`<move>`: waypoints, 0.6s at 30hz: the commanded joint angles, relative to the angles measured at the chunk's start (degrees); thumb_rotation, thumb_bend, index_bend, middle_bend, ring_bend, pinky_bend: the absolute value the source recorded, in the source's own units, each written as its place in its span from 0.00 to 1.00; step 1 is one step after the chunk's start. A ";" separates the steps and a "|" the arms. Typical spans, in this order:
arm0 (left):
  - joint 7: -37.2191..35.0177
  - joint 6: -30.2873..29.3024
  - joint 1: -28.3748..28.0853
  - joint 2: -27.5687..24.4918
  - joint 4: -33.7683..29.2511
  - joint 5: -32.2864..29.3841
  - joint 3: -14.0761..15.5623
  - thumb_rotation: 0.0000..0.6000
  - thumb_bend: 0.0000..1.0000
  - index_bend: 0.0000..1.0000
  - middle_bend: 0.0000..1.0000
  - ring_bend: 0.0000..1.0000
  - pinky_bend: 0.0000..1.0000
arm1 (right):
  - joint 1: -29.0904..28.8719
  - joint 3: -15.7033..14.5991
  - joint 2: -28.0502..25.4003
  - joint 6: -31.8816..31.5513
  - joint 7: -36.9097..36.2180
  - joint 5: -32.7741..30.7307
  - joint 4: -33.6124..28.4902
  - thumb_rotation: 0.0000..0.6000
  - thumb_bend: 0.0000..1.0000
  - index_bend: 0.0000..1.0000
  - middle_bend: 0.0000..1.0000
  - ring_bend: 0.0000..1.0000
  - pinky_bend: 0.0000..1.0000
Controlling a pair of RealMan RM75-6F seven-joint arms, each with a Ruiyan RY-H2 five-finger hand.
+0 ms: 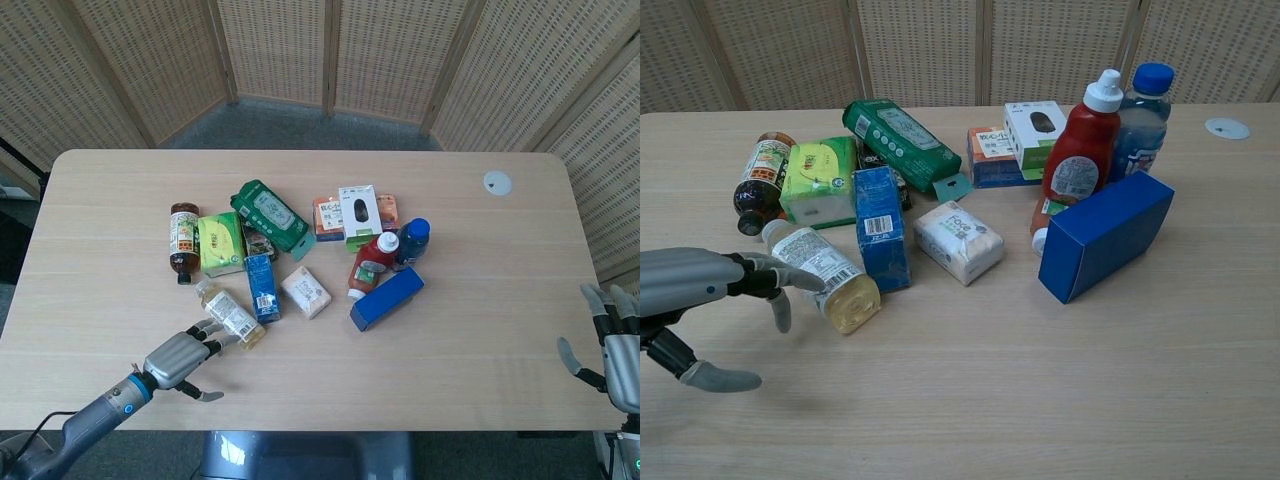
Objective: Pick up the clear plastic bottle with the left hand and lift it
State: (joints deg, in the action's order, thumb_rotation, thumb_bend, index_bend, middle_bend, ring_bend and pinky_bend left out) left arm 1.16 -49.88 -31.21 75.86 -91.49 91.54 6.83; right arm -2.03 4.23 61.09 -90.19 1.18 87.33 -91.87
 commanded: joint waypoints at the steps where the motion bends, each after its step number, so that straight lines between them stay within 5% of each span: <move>1: -0.57 -2.90 0.41 -1.60 -0.91 1.88 0.19 0.42 0.22 0.06 0.33 0.00 0.00 | 0.05 -0.04 0.06 -0.09 -0.13 0.21 0.16 0.04 0.39 0.00 0.00 0.00 0.00; 5: -2.48 -8.93 1.65 -4.28 -0.86 6.12 1.10 0.49 0.22 0.06 0.29 0.00 0.00 | 0.16 -0.02 0.08 -0.25 -0.21 0.37 0.34 0.04 0.39 0.00 0.00 0.00 0.00; 11: -1.66 -10.64 1.86 -6.20 1.80 6.93 1.22 0.59 0.23 0.03 0.01 0.00 0.00 | -0.22 0.04 0.33 0.10 0.03 0.85 0.04 0.04 0.39 0.00 0.00 0.00 0.00; 18: 0.83 -6.54 0.16 -4.35 5.13 4.68 0.30 0.65 0.22 0.03 0.00 0.00 0.00 | -0.24 0.17 -0.13 0.02 1.03 0.93 -1.03 0.04 0.39 0.00 0.00 0.00 0.00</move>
State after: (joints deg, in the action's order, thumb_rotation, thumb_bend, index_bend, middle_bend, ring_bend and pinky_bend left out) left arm 1.65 -56.96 -30.67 70.99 -86.85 96.70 7.40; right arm -2.30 4.39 61.00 -90.12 2.16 88.29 -92.86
